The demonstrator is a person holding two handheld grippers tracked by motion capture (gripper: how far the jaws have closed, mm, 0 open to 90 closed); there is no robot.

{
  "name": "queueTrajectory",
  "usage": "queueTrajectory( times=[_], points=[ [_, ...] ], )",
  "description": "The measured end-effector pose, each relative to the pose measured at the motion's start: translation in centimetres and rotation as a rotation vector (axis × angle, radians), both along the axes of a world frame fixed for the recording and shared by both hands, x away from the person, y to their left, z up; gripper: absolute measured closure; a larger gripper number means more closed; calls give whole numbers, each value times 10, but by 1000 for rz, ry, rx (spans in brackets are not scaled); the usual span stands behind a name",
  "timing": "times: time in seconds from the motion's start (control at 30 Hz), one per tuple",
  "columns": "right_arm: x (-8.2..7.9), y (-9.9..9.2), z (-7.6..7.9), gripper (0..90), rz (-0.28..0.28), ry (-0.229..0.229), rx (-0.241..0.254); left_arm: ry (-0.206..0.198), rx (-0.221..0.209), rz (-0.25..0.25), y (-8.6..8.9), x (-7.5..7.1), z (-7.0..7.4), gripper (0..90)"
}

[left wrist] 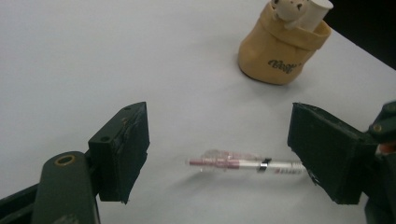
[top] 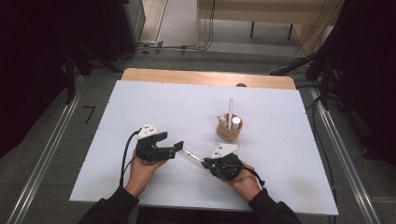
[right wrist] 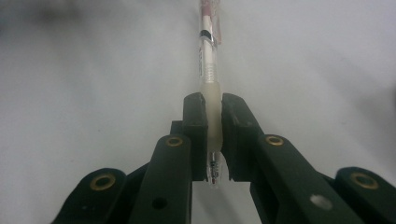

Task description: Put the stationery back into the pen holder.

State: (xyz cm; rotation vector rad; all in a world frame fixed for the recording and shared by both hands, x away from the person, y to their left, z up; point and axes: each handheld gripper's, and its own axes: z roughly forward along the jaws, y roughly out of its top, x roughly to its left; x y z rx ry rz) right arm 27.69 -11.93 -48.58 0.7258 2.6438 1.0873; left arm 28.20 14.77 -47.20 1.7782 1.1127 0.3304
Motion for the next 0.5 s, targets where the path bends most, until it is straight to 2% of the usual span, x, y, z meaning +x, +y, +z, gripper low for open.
queueTrajectory(
  times=[0.1, 0.37, 0.4, 0.5],
  points=[
    [2, -5, 5, 792, -7, -7, -3, -23, 45, -37, -7, -2, -2, 217],
    [7, -16, 16, 791, -13, 1, -9, -131, 234, -128, -26, -10, -5, 217],
    [7, -17, 17, 791, -19, 5, -12, -138, 248, -135, -27, -10, -5, 217],
    [8, -20, 19, 791, -14, 10, -10, -141, 254, -147, -29, -11, -7, 218]
  ],
)
